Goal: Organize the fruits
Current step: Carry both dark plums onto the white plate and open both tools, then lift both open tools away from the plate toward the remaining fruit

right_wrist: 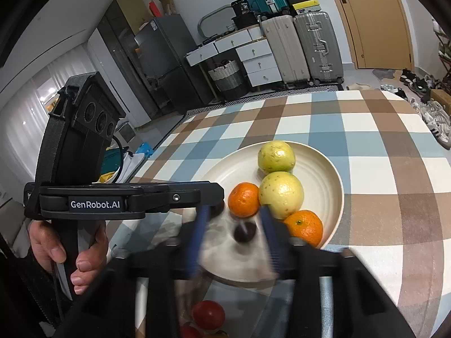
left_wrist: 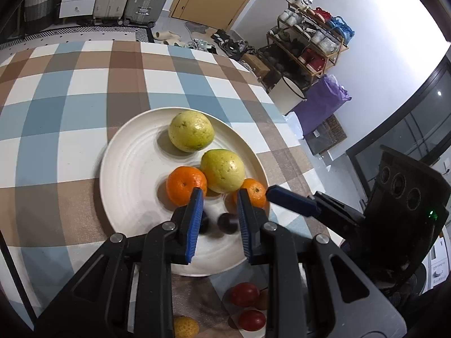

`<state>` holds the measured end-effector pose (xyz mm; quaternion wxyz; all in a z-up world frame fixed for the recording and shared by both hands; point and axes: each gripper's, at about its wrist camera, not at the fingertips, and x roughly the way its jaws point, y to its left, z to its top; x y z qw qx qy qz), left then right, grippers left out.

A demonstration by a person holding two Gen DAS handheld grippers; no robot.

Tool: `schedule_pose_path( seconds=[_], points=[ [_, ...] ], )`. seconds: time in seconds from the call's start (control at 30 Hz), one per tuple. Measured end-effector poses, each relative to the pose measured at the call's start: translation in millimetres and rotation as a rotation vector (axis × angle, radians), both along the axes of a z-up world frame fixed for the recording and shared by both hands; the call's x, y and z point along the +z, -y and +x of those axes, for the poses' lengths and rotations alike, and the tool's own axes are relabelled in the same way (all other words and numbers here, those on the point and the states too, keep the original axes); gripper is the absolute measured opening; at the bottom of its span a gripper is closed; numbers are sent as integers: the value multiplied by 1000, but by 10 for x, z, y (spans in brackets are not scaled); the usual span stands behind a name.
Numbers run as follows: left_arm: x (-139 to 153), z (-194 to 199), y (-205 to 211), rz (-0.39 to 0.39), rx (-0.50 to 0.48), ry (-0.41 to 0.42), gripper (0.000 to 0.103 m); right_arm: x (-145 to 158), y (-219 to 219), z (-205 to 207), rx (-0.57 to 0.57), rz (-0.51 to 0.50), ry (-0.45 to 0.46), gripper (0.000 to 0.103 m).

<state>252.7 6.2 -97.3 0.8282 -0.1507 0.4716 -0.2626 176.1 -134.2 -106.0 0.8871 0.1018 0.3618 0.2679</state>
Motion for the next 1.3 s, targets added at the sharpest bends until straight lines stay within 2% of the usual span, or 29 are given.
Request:
schedule_pose_path(
  seconds=[0.07,0.13,0.3,0.63,0.7,0.77,0.9,1.17,1.3],
  points=[
    [17,-14,3,6,4,6,22,2,17,-25,-10,-11,6,67],
    [44,-32,-8,2,10,12,22,24,63,-64,-11,4,16,67],
    [136,-84,-62,-5,22,37,31,77,147,-138,-23,14,33,67],
    [332,-290,-165,23,56,83,35,159,231,-298,-44,40,57,68],
    [384,-359,-198,34,70,104,40,180,232,-337,-44,44,65,69],
    [434,-427,-234,40,84,121,51,207,231,-394,-43,47,77,72],
    [527,-583,-311,57,115,151,55,248,216,-498,-37,45,96,73],
    [662,-945,-448,91,173,209,73,329,211,-717,-36,48,120,74],
    [702,-1136,-536,94,212,230,81,399,209,-855,-43,47,151,81]
  ],
)
